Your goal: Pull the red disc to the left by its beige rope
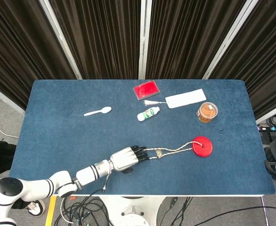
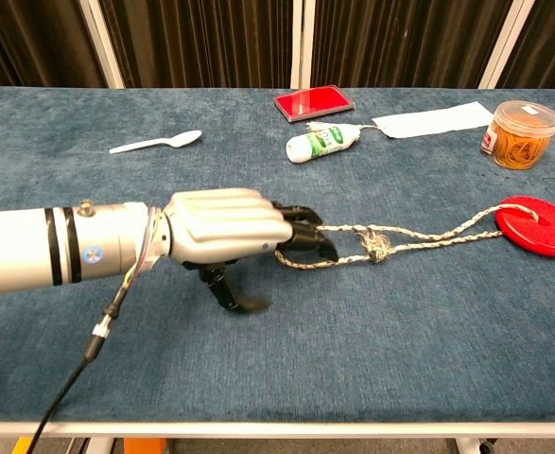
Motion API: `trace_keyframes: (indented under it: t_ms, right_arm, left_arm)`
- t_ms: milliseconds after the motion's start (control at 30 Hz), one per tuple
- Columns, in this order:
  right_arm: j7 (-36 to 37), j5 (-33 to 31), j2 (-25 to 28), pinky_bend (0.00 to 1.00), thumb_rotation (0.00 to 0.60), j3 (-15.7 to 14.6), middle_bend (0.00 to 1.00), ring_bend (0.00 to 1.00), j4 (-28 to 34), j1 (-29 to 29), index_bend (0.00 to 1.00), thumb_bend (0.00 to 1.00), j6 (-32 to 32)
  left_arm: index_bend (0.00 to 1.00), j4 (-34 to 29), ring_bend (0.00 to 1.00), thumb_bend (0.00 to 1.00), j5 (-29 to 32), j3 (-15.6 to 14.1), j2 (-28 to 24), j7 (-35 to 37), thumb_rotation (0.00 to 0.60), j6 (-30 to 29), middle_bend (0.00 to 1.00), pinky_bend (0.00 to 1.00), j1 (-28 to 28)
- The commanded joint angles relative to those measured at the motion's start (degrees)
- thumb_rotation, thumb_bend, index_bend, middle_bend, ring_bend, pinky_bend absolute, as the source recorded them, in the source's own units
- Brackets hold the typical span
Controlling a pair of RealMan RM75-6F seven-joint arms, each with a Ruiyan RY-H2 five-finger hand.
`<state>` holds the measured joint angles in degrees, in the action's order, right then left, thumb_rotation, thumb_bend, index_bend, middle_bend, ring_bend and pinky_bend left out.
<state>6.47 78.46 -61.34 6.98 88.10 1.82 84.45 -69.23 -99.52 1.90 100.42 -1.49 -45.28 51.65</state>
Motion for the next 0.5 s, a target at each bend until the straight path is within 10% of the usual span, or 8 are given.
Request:
trace_keyframes:
  t_ms: [33,267,500]
  right_arm:
    - [0.0,0.0,-0.2,0.00,0.600,-0.1,0.00,0.00,-0.2,0.1,0.00,0.22,-0.2]
    - [-0.6,-0.1,-0.5,0.00,0.600,0.1,0.00,0.00,0.0,0.2,0.00,0.22,-0.4]
    - [-1.7,0.1,-0.9,0.00,0.600,0.0,0.00,0.00,0.5,0.5,0.00,0.22,-0.7]
  left_arm:
    - [0.15,0.5,0.01,0.13,0.4,-0.9,-0.3,-1.7,0.600,-0.5,0.25,0.19,-0.2]
    - [0.16,-2.3,0.23,0.13,1.6,-1.8,-4.2,-6.0,0.600,-2.8,0.71,0.20,-1.5]
    - [0.17,-5.2,0.33,0.13,3.2,-2.6,-7.8,-8.5,0.600,-3.4,0.84,0.20,-2.5]
